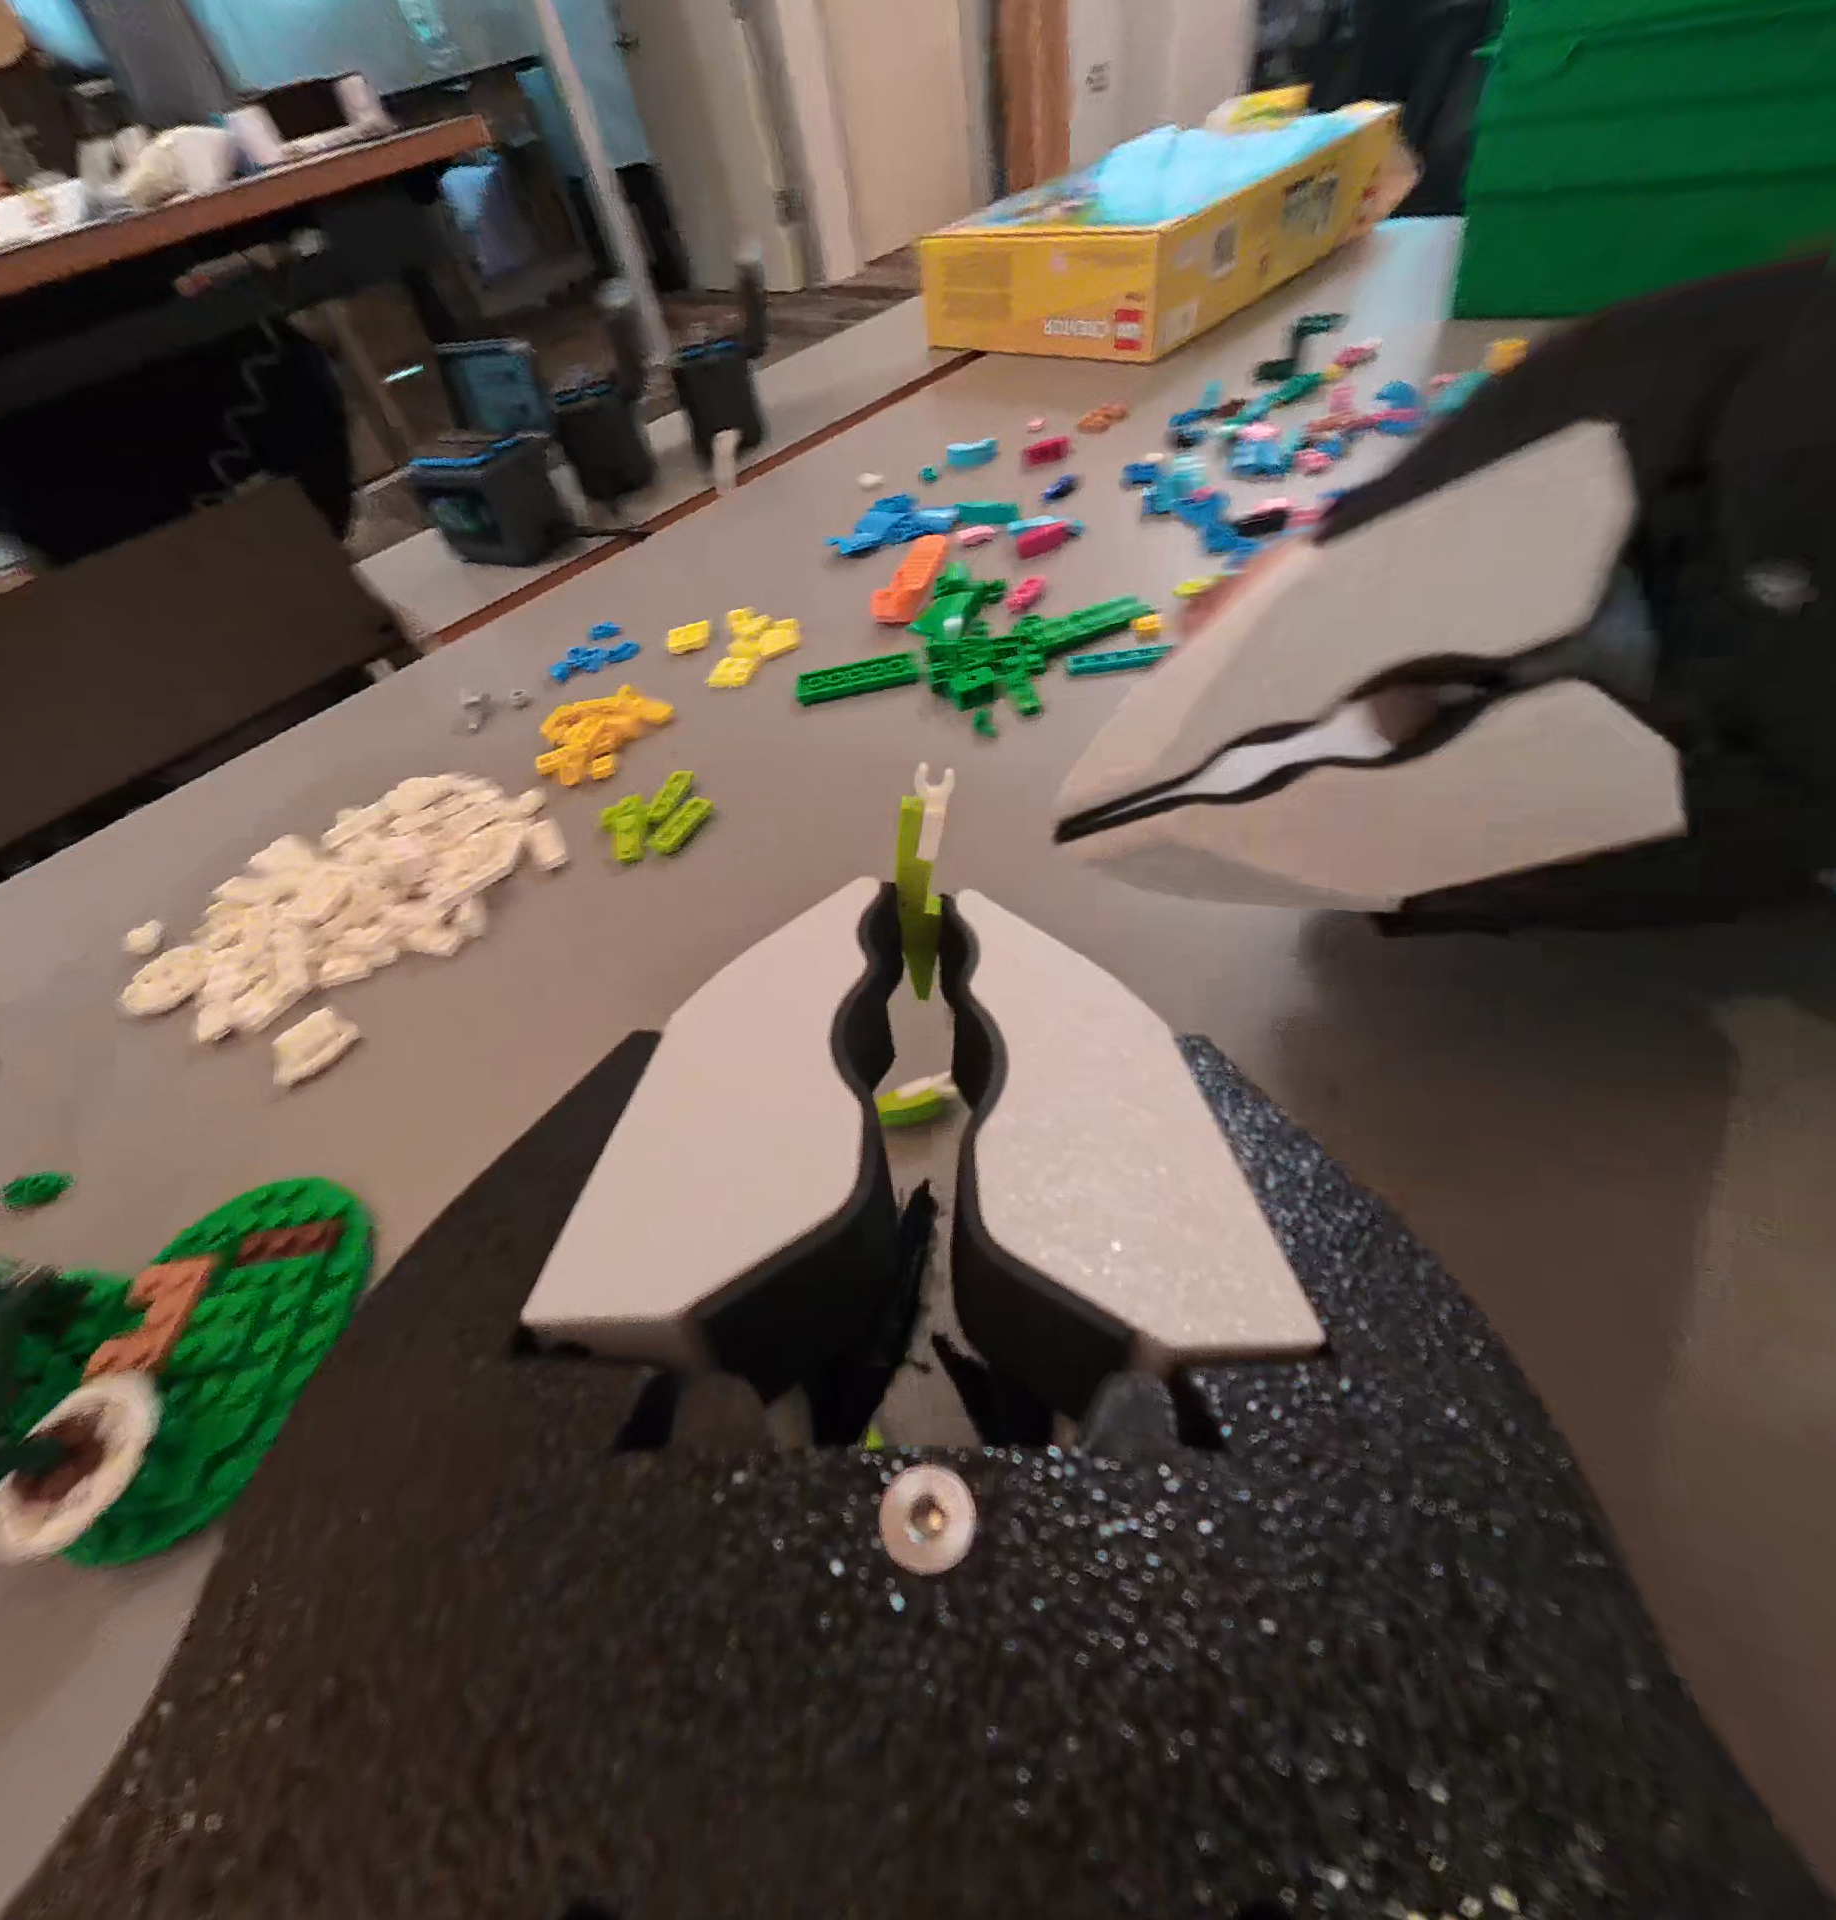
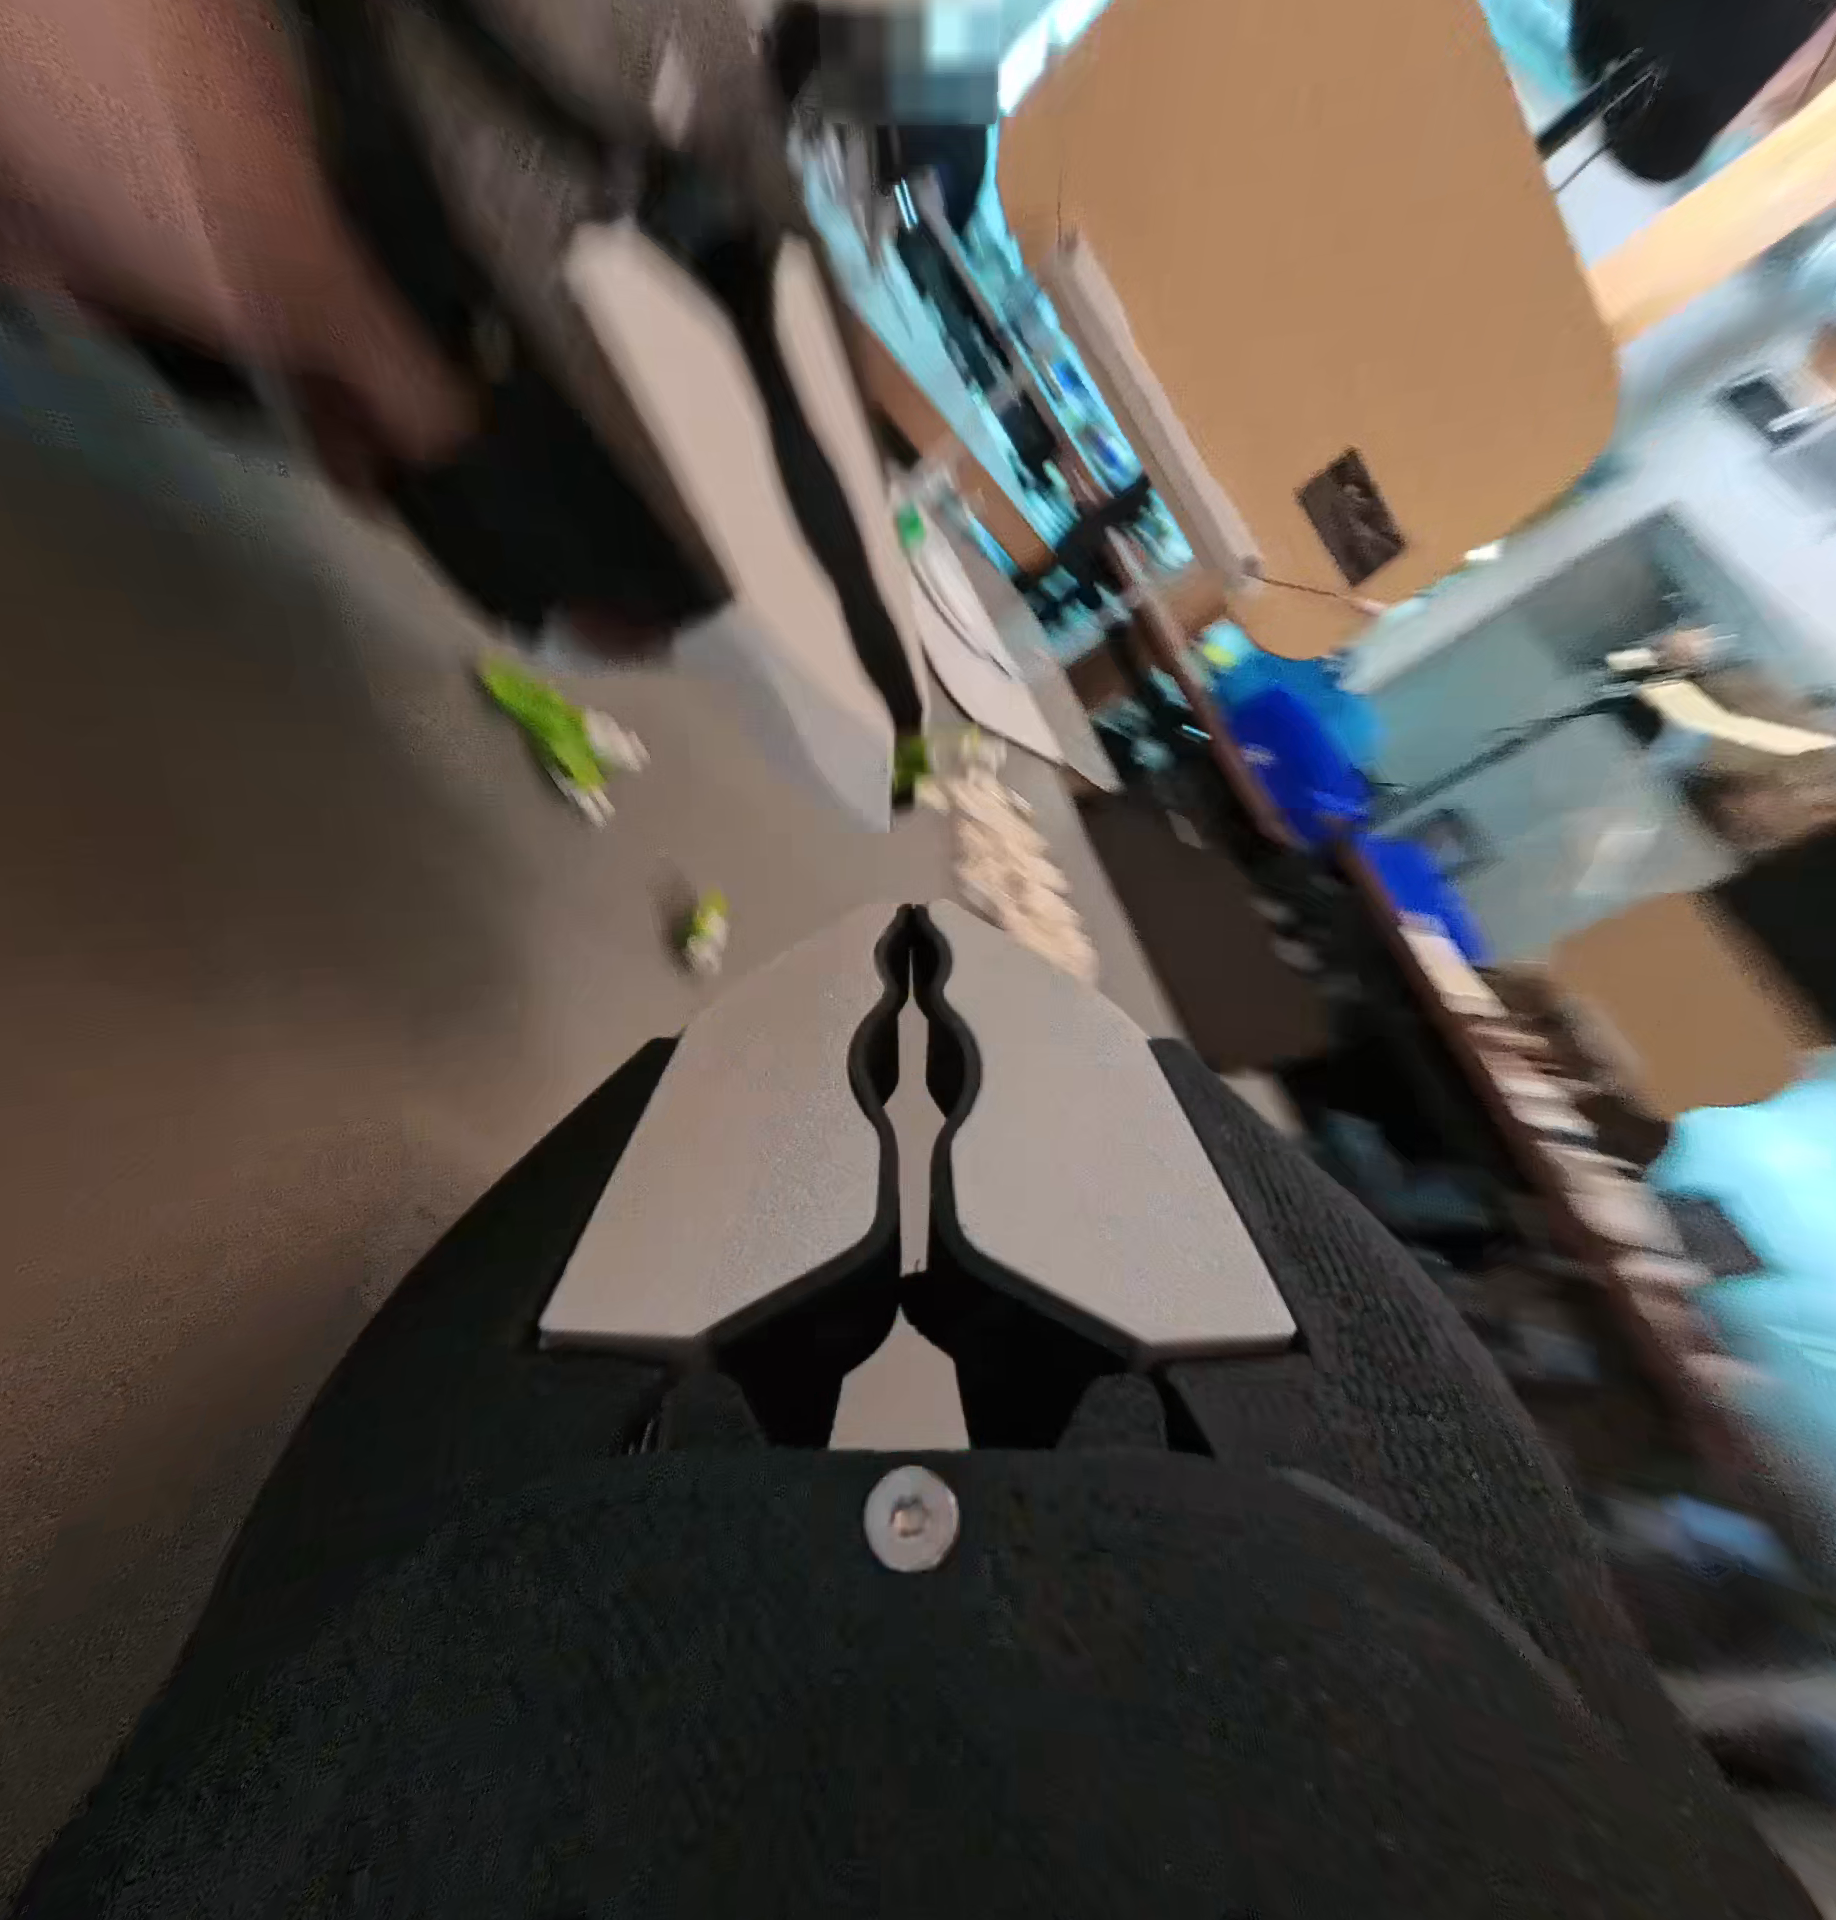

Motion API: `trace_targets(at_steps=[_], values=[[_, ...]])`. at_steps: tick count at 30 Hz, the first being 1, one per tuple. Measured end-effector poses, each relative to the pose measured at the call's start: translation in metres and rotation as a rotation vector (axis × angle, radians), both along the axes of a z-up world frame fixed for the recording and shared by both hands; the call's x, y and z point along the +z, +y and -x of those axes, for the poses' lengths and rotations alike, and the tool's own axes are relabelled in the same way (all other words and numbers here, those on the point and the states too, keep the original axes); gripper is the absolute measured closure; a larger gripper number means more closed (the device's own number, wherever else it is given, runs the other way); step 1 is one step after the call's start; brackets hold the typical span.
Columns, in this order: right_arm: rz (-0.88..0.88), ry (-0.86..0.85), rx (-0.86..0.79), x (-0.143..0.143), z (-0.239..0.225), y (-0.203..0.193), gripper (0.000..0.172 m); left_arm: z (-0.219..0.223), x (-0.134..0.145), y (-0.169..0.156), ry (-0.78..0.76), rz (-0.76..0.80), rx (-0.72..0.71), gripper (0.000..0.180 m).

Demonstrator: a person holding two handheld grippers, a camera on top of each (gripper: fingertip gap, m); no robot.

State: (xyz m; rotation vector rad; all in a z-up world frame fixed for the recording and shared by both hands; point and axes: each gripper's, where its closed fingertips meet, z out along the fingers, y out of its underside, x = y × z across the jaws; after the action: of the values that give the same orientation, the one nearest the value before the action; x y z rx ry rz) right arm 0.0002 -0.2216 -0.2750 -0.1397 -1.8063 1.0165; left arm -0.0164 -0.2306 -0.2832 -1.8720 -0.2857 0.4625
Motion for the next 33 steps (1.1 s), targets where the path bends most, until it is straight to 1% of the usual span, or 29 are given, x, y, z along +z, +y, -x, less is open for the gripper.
trace_targets(at_steps=[1, 3, 4, 5, 7, 13, 14, 16, 19, 21, 24, 26, 27, 28, 30, 31, 33], values=[[0.129, -0.062, 0.073, 0.007, -0.005, -0.004, 0.168, -0.010, 0.001, 0.006, -0.011, -0.011, -0.069, 0.173], [0.327, -0.141, 0.151, 0.024, -0.009, -0.001, 0.153, -0.021, 0.001, 0.011, -0.055, -0.022, -0.143, 0.173], [0.391, -0.173, 0.186, 0.028, -0.011, 0.001, 0.149, -0.028, 0.003, 0.014, -0.083, -0.043, -0.197, 0.173], [0.430, -0.201, 0.210, 0.030, -0.012, 0.002, 0.149, -0.032, 0.005, 0.016, -0.112, -0.065, -0.224, 0.173], [0.459, -0.228, 0.252, 0.032, -0.016, 0.002, 0.151, -0.039, 0.007, 0.018, -0.141, -0.080, -0.278, 0.173], [0.457, -0.251, 0.362, 0.035, -0.030, -0.005, 0.158, -0.054, 0.014, 0.020, -0.228, -0.134, -0.378, 0.173], [0.459, -0.247, 0.375, 0.036, -0.032, -0.006, 0.163, -0.055, 0.015, 0.020, -0.235, -0.137, -0.389, 0.173], [0.462, -0.236, 0.389, 0.038, -0.034, -0.006, 0.164, -0.059, 0.017, 0.020, -0.258, -0.150, -0.413, 0.173], [0.416, -0.189, 0.404, 0.041, -0.038, -0.006, 0.166, -0.066, 0.019, 0.021, -0.347, -0.183, -0.453, 0.173], [0.318, -0.083, 0.375, 0.042, -0.039, -0.006, 0.165, -0.069, 0.021, 0.021, -0.430, -0.213, -0.471, 0.173], [0.104, 0.108, 0.281, 0.040, -0.037, -0.006, 0.166, -0.071, 0.019, 0.023, -0.548, -0.249, -0.471, 0.173], [-0.028, 0.225, 0.217, 0.038, -0.034, -0.004, 0.171, -0.074, 0.016, 0.024, -0.639, -0.278, -0.485, 0.173], [-0.077, 0.266, 0.193, 0.037, -0.033, -0.003, 0.172, -0.074, 0.014, 0.025, -0.666, -0.285, -0.482, 0.173], [-0.084, 0.268, 0.189, 0.036, -0.033, -0.003, 0.172, -0.073, 0.014, 0.026, -0.673, -0.293, -0.483, 0.173], [0.007, 0.187, 0.212, 0.035, -0.031, -0.003, 0.172, -0.070, 0.011, 0.025, -0.633, -0.273, -0.465, 0.173], [0.103, 0.111, 0.244, 0.037, -0.032, -0.003, 0.172, -0.069, 0.011, 0.025, -0.596, -0.259, -0.462, 0.173], [0.327, -0.098, 0.336, 0.041, -0.035, -0.004, 0.172, -0.067, 0.014, 0.024, -0.483, -0.232, -0.460, 0.173]])
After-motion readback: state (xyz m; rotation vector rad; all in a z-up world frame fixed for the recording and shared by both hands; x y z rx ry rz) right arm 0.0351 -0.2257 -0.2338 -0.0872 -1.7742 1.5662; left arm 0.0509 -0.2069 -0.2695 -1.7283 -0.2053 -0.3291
